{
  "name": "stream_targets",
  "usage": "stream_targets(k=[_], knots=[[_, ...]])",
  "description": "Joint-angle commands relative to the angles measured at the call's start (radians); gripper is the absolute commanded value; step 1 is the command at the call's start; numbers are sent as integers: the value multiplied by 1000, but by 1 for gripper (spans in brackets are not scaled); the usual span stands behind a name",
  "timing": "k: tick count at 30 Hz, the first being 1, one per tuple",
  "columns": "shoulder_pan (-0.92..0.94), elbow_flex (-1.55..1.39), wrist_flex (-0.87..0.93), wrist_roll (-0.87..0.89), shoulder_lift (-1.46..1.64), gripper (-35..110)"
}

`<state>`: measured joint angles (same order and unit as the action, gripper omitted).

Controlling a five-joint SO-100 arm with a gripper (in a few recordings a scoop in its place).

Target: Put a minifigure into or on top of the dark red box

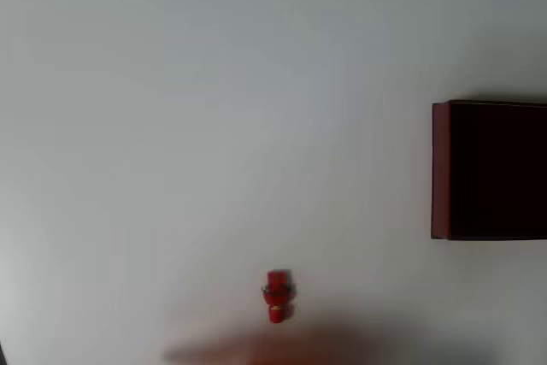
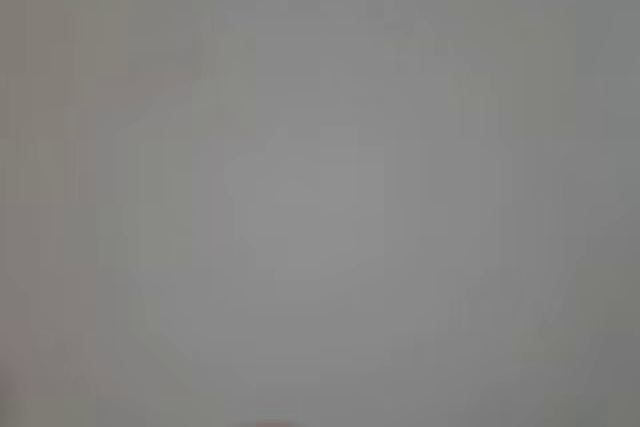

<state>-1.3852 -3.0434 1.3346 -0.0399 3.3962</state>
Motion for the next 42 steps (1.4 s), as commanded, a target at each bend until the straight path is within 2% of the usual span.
stream_targets(k=[1,6,9,10,11,14,17,19,22,28,33,42], knots=[[-14,25,25,3,14,0],[51,25,25,58,14,2],[121,23,23,179,14,11],[138,21,23,232,14,10],[163,17,17,301,15,9],[249,2,8,676,15,8],[334,3,17,928,15,8],[410,31,103,1123,14,11],[489,87,175,1295,14,13],[643,212,295,1526,-25,22],[683,307,337,1753,-163,28],[882,357,419,1888,-293,29]])
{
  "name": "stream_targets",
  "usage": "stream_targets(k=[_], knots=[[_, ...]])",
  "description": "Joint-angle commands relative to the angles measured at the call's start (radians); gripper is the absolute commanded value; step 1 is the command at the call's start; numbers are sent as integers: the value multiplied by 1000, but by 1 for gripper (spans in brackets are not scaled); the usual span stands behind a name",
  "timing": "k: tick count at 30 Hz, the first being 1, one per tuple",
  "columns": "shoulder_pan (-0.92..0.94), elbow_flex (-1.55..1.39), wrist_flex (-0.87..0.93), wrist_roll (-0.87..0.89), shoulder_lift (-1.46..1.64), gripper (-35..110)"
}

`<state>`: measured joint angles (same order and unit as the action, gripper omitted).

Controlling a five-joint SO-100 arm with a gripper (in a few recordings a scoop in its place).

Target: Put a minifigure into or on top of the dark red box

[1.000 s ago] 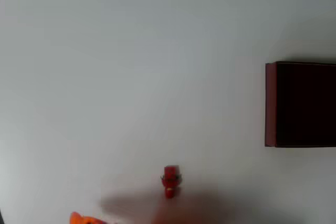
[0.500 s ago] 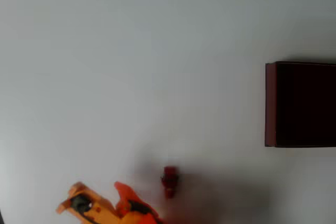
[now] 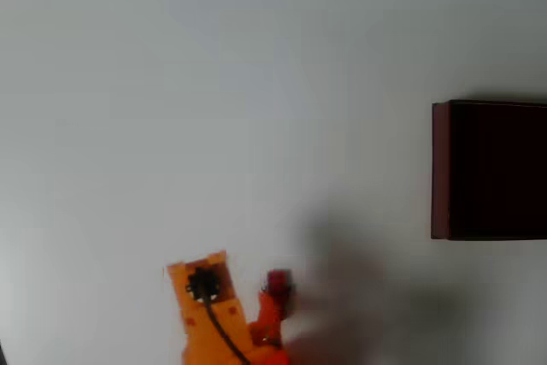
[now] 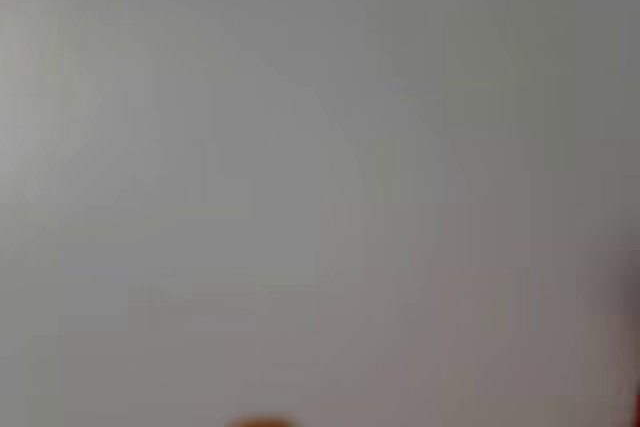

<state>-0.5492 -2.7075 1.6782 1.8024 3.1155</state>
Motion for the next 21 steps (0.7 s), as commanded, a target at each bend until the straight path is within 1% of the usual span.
stream_targets(k=[1,5,8,15,18,21], knots=[[64,18,74,49,-18,29],[141,23,72,81,-143,30],[166,8,34,115,-250,30],[161,-51,-78,198,-356,31],[169,-52,-133,190,-425,31],[199,-58,-175,140,-453,31]])
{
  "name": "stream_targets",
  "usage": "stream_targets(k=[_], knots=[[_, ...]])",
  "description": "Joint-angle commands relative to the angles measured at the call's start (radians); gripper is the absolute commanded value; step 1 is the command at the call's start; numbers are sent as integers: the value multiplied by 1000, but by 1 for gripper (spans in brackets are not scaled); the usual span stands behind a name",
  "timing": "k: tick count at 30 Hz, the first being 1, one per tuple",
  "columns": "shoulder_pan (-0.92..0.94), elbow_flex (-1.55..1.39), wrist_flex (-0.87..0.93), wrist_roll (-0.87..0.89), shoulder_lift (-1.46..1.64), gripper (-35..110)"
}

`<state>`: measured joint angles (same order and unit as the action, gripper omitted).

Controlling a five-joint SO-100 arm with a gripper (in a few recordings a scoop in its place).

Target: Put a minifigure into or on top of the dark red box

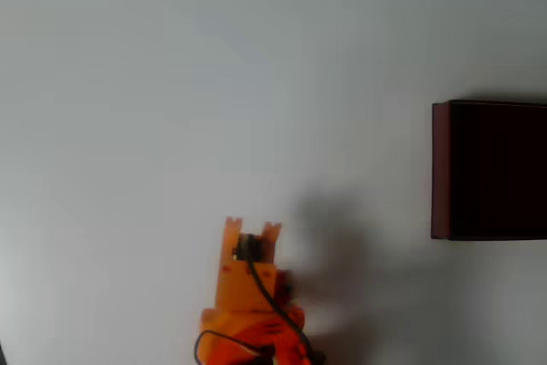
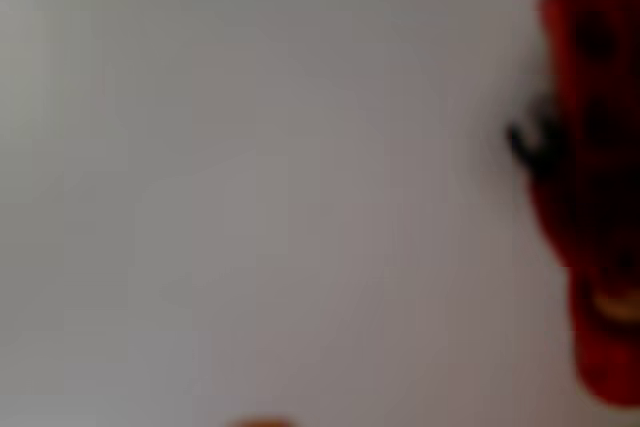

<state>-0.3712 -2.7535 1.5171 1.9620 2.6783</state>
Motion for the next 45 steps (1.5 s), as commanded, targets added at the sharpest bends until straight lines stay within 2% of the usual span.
stream_targets(k=[1,6,12,18,30,45], knots=[[38,-12,-26,-49,-20,31],[140,-25,-98,-227,-57,30],[186,-83,-126,-311,8,31],[213,-184,-110,-337,155,31],[181,-195,-172,-275,66,29],[169,-206,-193,-253,60,7]])
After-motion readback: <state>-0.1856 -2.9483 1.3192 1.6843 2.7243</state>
